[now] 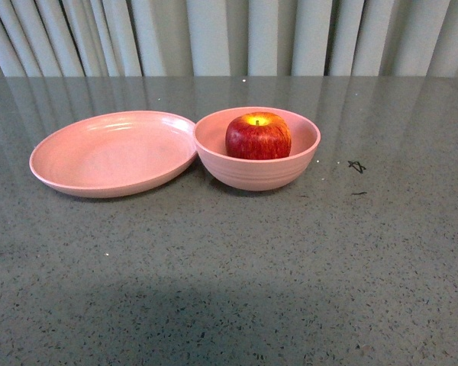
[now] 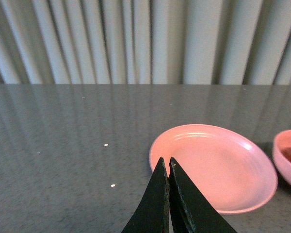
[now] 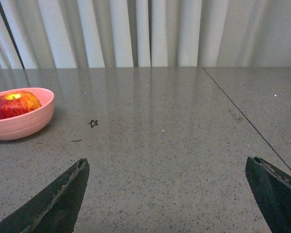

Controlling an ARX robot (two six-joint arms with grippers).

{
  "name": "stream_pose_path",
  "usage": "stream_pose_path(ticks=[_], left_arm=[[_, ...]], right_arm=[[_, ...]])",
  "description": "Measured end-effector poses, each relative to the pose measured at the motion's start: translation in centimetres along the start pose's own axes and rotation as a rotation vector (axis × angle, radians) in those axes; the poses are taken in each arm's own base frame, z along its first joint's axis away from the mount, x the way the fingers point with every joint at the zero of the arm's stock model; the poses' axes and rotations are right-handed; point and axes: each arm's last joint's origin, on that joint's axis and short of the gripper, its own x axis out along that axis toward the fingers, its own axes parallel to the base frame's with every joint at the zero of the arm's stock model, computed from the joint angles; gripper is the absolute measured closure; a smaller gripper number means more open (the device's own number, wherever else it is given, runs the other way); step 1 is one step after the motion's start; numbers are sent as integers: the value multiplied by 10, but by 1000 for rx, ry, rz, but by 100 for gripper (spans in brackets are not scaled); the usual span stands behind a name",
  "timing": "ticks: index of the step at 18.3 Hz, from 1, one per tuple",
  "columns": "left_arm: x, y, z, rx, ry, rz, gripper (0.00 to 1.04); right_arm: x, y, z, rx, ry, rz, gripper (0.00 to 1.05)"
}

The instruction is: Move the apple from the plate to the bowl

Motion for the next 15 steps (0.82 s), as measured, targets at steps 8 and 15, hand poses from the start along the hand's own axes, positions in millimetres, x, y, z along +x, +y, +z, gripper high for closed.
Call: stream_pose_path(ticks=[8, 15], left_arm=[[-15, -1, -20, 0, 11, -14, 104], [-23, 0, -28, 0, 8, -11, 104]], right_arm=[[0, 0, 0, 0, 0, 0, 7], [0, 0, 0, 0, 0, 0, 7]])
